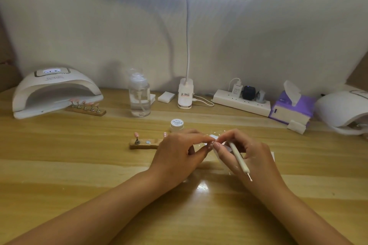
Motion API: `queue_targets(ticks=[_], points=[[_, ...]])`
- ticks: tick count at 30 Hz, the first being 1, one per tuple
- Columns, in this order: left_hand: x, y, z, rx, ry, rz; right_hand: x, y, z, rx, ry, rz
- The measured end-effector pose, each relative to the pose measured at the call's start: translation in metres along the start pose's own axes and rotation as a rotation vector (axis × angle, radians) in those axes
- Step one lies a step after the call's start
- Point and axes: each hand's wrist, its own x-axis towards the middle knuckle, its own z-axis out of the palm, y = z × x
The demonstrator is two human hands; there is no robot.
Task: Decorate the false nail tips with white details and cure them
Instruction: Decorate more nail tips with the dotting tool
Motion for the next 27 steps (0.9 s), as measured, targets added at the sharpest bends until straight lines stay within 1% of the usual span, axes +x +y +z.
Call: queue_targets(ticks=[18,24,27], points=[[-0.0015,0.0034,-0.002,0.06,-0.006,0.041,0.0001,-0.0008,0.0005,-0.027,-0.009,0.011],[-0.0011,0.0027,-0.0006,0.038,0.006,0.037,0.0025,0.0029,-0.0072,-0.068,0.053,0.025],[-0.0013,0.0026,-0.0005,0.043,0.003,0.035,0.0031,0.0031,-0.0085,-0.082,0.04,0.029]])
